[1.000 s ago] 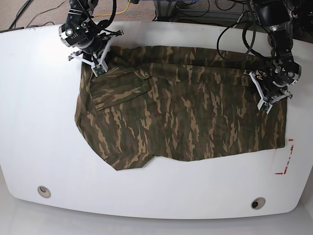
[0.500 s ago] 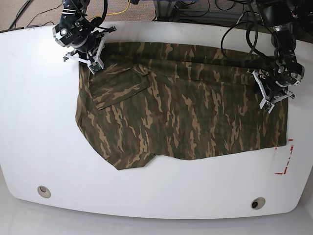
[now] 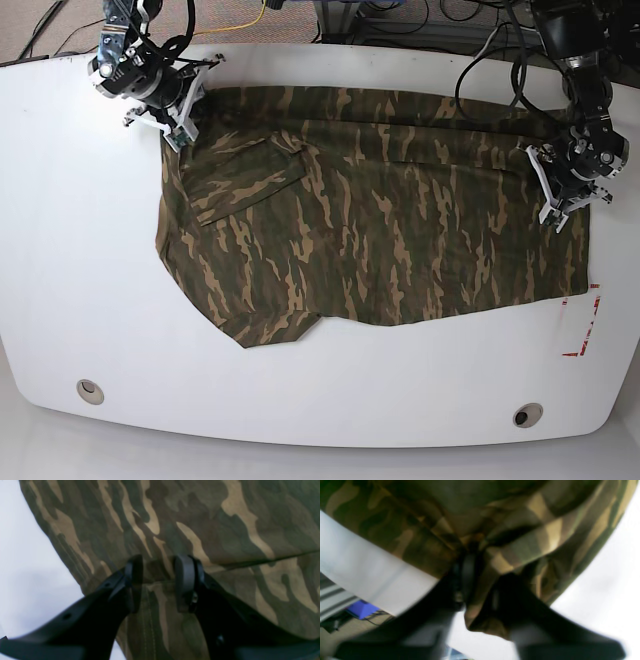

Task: Layout the t-shirt on the table in an organized manner, then fold the t-shirt properly
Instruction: 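Grasp the shirt's edge corners with the right and left grippers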

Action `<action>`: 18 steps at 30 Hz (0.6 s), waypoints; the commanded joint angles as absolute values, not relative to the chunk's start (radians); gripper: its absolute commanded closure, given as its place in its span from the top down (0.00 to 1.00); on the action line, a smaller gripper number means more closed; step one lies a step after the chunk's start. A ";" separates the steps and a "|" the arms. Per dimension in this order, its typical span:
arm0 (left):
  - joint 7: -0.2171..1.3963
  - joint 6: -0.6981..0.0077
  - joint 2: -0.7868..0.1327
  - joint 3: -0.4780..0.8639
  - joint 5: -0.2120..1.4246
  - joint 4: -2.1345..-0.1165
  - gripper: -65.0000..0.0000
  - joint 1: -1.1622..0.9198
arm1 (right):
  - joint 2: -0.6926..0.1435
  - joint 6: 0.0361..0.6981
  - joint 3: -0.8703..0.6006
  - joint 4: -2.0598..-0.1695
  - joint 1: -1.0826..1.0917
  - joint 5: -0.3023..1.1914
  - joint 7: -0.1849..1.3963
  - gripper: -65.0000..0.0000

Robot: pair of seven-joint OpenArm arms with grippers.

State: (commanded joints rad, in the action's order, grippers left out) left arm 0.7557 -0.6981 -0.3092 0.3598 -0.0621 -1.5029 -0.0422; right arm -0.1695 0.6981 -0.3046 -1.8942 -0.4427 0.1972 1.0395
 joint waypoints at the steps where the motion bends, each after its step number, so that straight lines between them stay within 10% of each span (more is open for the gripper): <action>1: 0.756 -0.698 -0.309 0.360 -0.062 -1.503 0.30 -0.042 | -0.168 0.698 -0.306 -1.911 -0.443 0.199 1.040 0.53; 7: 0.759 -0.698 -0.308 0.360 -0.061 -1.532 0.30 -0.024 | -0.114 0.698 -0.312 -2.002 -0.444 0.200 1.041 0.94; 13: 0.762 -0.698 -0.306 0.361 -0.061 -1.621 0.36 -0.015 | -0.084 0.698 -0.364 -2.020 -0.412 0.240 1.041 0.95; 18: 0.762 -0.698 -0.305 0.361 -0.059 -1.689 0.66 -0.012 | -0.087 0.698 -0.372 -2.020 -0.392 0.283 1.041 0.95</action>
